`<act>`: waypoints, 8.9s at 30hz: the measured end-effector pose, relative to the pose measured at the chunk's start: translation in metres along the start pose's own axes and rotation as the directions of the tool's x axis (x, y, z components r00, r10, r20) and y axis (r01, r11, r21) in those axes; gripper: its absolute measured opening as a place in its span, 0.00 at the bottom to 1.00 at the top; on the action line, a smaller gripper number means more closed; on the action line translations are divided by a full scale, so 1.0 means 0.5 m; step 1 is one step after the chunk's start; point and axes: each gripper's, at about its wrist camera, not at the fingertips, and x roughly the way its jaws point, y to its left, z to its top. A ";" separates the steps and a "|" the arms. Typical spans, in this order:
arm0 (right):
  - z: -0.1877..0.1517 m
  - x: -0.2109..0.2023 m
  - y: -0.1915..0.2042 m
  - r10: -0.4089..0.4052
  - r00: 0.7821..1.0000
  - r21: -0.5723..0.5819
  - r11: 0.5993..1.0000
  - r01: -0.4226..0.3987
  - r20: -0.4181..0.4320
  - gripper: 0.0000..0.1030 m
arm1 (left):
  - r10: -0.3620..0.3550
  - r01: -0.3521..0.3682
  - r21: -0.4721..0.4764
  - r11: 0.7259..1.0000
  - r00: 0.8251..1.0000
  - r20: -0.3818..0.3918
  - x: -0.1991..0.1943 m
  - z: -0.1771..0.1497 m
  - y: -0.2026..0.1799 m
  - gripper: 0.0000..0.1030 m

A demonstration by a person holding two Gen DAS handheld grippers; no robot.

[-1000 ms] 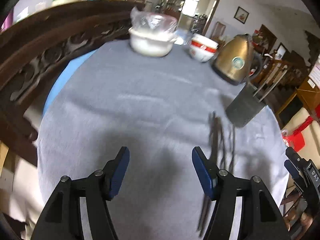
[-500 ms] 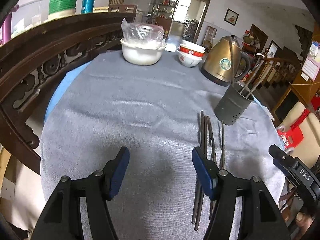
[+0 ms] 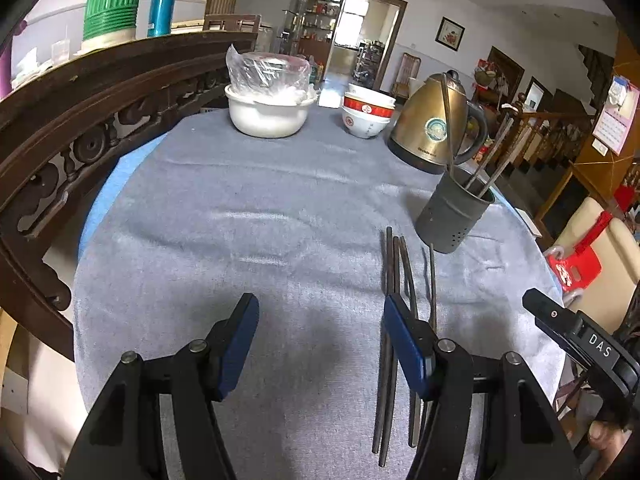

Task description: Organize utensils

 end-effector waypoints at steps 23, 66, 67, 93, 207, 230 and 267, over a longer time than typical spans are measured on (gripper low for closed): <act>-0.021 0.059 -0.013 0.011 0.987 0.005 1.000 -0.011 -0.163 0.67 | 0.006 -0.005 0.011 1.000 0.999 -0.054 0.037 -0.011 -0.004 0.64; 0.033 0.250 0.065 -0.100 0.823 -0.152 0.988 0.017 -0.559 0.06 | -0.084 0.076 -0.035 0.996 0.942 -0.325 0.144 0.005 -0.013 0.64; 0.032 0.250 0.058 -0.102 0.822 -0.151 0.988 0.019 -0.560 0.06 | -0.090 0.084 -0.033 0.996 0.931 -0.354 0.155 0.010 -0.023 0.64; 0.018 0.216 -0.025 0.067 0.840 -0.022 0.995 -0.093 -0.539 0.07 | 0.040 -0.006 0.055 0.998 0.774 -0.632 0.283 0.061 -0.103 0.20; 0.126 -0.075 -0.035 0.001 0.985 -0.014 1.000 0.001 0.173 0.06 | 0.037 -0.037 0.003 0.999 0.995 0.097 0.013 0.186 -0.031 0.06; 0.123 -0.060 -0.029 0.051 0.986 0.001 0.999 -0.052 0.160 0.06 | 0.053 -0.052 -0.013 0.999 0.994 0.091 0.010 0.180 -0.025 0.06; 0.201 -0.058 -0.037 0.054 0.974 0.029 0.998 -0.062 0.218 0.06 | -0.011 0.015 -0.022 1.000 0.989 0.145 0.022 0.255 -0.060 0.06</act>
